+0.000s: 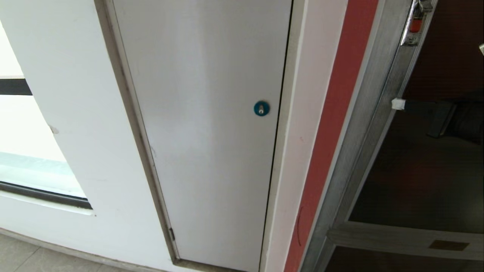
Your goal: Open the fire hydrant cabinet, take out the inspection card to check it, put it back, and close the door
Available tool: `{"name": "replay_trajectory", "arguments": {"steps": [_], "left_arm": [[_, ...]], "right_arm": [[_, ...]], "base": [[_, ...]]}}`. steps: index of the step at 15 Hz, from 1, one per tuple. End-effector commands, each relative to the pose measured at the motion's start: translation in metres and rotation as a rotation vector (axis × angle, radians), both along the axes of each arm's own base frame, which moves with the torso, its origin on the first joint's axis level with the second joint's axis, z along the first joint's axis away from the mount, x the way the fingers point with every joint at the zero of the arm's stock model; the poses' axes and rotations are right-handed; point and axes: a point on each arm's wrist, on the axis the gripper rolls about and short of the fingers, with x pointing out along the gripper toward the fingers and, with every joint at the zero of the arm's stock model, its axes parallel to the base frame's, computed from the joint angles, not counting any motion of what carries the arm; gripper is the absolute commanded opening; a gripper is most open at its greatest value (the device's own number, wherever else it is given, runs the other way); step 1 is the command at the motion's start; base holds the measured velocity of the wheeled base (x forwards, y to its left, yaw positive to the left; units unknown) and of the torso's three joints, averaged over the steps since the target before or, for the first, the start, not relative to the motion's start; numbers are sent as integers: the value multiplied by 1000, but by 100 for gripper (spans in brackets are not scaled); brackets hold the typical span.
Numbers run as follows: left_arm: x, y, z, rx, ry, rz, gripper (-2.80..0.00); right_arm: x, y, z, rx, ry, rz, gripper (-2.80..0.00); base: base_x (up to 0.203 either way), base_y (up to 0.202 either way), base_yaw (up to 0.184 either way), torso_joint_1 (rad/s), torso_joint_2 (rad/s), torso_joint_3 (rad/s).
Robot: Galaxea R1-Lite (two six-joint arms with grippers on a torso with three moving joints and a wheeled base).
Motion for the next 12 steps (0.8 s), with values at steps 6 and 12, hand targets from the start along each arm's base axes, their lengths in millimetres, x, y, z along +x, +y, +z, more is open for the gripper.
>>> {"name": "replay_trajectory", "arguments": {"steps": [6,12], "left_arm": [[1,0,-2,0,7,0,-280],[1,0,-2,0,7,0,-280]], "right_arm": [[-1,1,-2,1,7,-3,-280],[-67,14,27,14,-135,102,-280]], "base": [[0,0,0,0,0,0],[0,0,0,0,0,0]]}}
